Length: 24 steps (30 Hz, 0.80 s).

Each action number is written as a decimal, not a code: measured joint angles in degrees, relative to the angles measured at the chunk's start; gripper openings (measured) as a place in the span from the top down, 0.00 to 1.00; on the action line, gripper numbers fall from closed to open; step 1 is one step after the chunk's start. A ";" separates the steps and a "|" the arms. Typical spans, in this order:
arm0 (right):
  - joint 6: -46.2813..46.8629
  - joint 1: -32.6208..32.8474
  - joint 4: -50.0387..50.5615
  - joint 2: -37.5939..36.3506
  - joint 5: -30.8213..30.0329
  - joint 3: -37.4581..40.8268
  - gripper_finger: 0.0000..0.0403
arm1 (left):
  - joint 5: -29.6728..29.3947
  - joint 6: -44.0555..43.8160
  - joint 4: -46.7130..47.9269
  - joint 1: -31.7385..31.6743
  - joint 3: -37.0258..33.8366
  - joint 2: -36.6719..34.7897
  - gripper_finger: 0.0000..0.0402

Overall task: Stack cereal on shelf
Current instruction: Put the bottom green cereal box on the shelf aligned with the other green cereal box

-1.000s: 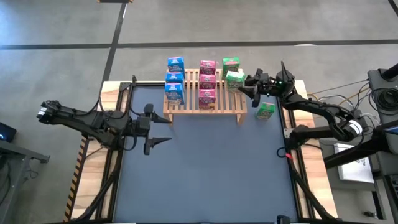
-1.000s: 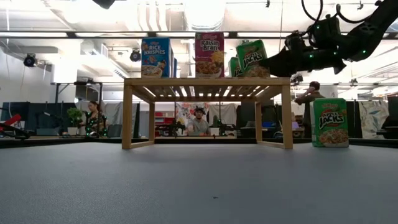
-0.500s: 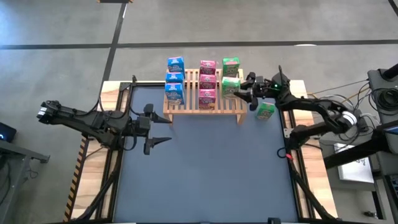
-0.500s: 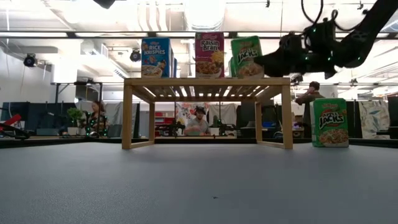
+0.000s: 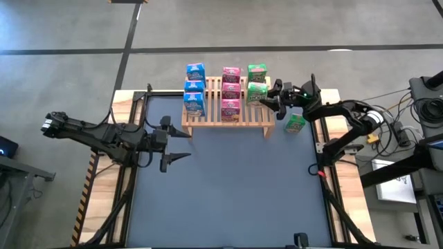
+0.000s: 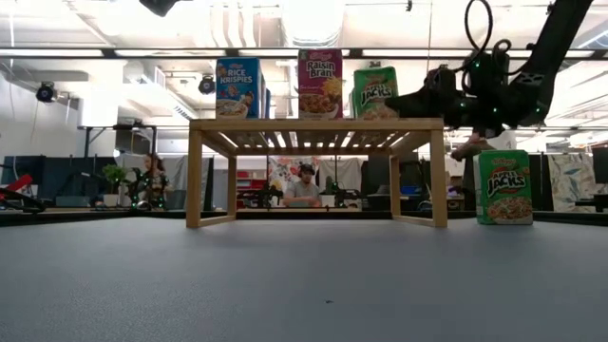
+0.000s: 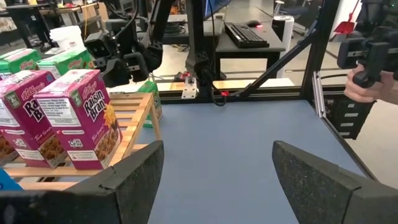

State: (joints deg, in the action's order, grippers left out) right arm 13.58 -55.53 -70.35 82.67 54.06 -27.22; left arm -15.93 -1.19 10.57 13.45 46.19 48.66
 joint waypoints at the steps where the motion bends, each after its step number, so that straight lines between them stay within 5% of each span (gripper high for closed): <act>1: -0.02 -0.02 -0.17 0.27 -0.02 0.00 0.56 | 0.00 0.00 -0.01 0.00 0.00 0.00 0.29; 14: -0.68 -0.02 0.39 0.16 1.45 -0.04 0.56 | 0.00 0.39 -0.24 0.00 -0.26 0.00 0.29; 24: -0.35 -0.02 1.28 0.16 1.51 -0.18 0.41 | 0.00 0.12 -0.28 0.00 -0.26 0.00 0.29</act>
State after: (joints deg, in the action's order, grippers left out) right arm 13.24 -55.55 -69.08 82.83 55.57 -27.40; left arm -15.92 -1.08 10.28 13.45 45.93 48.66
